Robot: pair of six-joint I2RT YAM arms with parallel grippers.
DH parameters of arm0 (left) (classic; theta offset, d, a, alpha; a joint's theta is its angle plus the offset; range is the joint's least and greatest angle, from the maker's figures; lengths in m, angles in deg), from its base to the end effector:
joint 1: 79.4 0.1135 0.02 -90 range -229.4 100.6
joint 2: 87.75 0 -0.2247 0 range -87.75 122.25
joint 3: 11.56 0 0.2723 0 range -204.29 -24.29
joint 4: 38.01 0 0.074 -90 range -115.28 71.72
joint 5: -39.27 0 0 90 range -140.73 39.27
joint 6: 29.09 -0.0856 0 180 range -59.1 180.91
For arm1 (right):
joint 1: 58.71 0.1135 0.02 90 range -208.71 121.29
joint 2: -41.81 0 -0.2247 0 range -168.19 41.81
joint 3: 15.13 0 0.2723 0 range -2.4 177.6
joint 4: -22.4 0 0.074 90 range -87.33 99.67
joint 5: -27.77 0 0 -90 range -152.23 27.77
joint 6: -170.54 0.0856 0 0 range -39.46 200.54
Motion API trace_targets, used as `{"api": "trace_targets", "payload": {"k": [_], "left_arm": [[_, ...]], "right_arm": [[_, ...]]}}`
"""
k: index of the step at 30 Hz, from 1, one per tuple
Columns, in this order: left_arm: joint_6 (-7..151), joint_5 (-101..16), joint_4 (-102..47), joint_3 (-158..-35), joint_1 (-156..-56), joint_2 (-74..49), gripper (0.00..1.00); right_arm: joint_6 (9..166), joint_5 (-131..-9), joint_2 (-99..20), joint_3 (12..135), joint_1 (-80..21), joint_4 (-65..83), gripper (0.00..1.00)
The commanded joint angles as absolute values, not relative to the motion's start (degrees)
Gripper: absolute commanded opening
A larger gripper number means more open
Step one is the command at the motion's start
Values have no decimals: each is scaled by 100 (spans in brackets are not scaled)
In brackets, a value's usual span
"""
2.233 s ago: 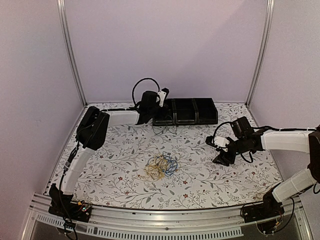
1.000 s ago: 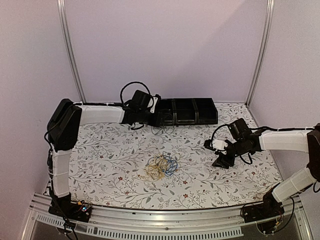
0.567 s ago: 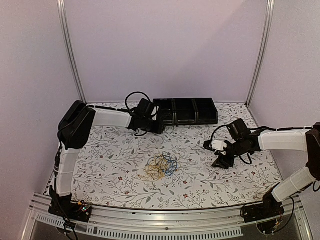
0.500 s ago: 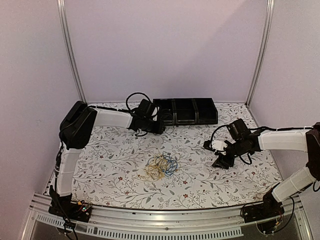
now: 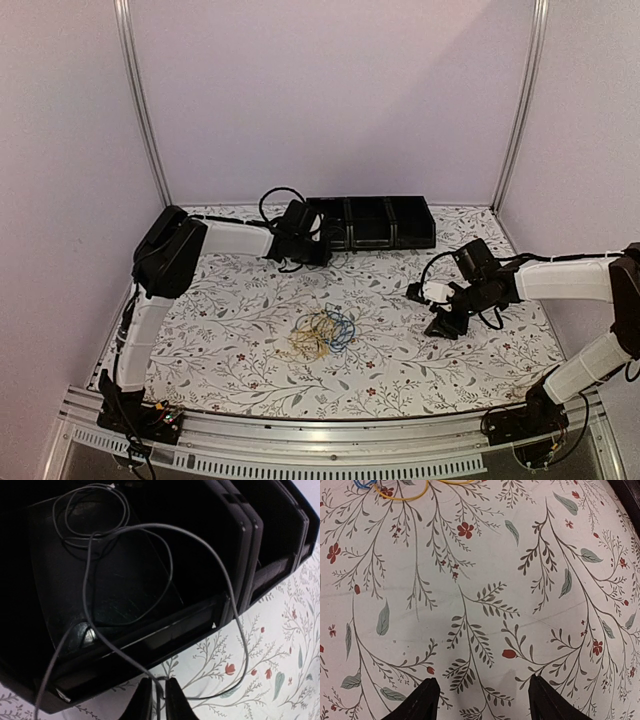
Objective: Untangle the cables
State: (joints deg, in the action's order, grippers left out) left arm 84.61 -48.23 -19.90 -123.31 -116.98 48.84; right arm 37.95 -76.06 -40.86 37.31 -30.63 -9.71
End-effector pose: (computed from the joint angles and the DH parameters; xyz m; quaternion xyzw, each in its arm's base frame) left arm 0.4313 -0.3366 0.0448 0.1194 0.9089 -0.2206 0.3331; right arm 0.2547 0.1590 0.0601 -0.5810 0.7697 0.0860 0.2502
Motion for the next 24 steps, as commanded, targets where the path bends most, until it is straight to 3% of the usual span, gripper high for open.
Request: {"api": "trace_targets", "payload": {"k": [1,11,24], "left_arm": [[8510,-4625,-2125,-12600,-11645,4997,2],[8278,-4703,-2067,-13022,-11429,4745,0],[8139,-4616,-1925,-15044,-11131,6022,0]], "right_arm": [[3756,-7567,-4140,3839,-3032,-1033,65],[3747,-7564,-4183,3847,-3023,-1050,65],[3756,-7508,-4288,3856,-3021,-1080,65]]}}
